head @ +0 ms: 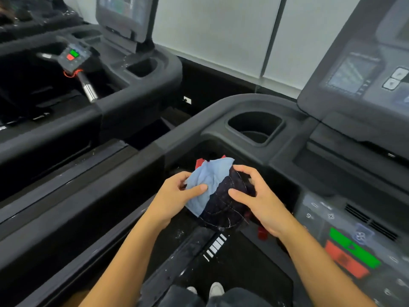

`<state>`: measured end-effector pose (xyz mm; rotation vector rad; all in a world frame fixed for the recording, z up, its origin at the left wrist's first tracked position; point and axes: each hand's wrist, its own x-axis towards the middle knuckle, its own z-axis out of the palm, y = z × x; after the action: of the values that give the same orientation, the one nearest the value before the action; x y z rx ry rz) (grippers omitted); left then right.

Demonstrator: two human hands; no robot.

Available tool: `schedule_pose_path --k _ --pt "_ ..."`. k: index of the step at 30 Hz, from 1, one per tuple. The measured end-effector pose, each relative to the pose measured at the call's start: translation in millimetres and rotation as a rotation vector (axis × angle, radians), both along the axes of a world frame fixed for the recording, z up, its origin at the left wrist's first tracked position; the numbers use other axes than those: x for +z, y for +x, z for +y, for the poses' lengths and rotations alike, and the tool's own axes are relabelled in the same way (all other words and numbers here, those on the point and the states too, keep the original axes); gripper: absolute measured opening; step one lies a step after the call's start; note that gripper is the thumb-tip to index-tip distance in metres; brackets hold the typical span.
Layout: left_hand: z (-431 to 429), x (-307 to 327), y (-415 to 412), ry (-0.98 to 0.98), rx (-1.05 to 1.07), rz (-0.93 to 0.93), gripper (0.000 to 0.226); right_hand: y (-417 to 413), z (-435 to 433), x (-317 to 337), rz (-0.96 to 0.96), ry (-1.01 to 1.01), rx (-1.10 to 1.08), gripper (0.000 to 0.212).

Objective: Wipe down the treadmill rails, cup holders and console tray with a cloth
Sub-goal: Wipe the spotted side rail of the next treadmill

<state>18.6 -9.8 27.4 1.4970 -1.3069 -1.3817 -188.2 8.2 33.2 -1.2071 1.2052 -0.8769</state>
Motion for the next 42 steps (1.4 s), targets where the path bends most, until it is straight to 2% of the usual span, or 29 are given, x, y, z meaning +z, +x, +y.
schedule_pose_path --k 4,8,13,16,19,21,24,27,35,42 --pt "-15.9 -9.6 -4.0 0.000 0.000 -0.085 0.025 -4.5 3.7 -13.5 0.358 -0.105 -0.175 0.044" --pt "-31.8 -17.6 -7.9 -0.055 -0.043 -0.209 0.022 2.7 1.2 -23.2 0.602 -0.173 -0.305 0.045" --pt "-47.2 -27.2 -10.7 -0.252 -0.052 -0.400 0.017 18.4 -6.8 -36.1 0.830 -0.237 -0.314 0.047" --pt "-51.7 -37.1 -9.3 -0.340 -0.108 -0.503 0.025 22.3 -10.7 -43.3 1.101 -0.304 -0.292 0.037" --pt "-55.4 -42.0 -5.0 -0.536 -0.230 -0.696 0.037 22.0 -9.6 -41.7 1.231 -0.363 -0.319 0.030" --pt "-59.2 -38.5 -4.4 -0.614 -0.397 -0.717 0.048 21.3 -8.6 -40.3 1.223 -0.296 -0.227 0.044" --pt "-67.5 -36.2 -7.6 -0.592 -0.732 -0.741 0.076 21.4 -8.6 -36.9 1.200 -0.244 0.014 0.072" --pt "-72.4 -35.2 -12.2 -0.561 -0.898 -0.773 0.089 24.9 -9.6 -36.2 1.163 -0.195 0.115 0.083" --pt "-75.1 -52.8 -14.2 -0.680 -0.883 -0.834 0.080 33.7 -8.1 -40.5 1.164 -0.196 0.033 0.073" --pt "-74.5 -46.5 -12.8 -0.678 -0.924 -0.779 0.088 34.5 3.7 -38.5 1.121 -0.211 -0.068 0.076"
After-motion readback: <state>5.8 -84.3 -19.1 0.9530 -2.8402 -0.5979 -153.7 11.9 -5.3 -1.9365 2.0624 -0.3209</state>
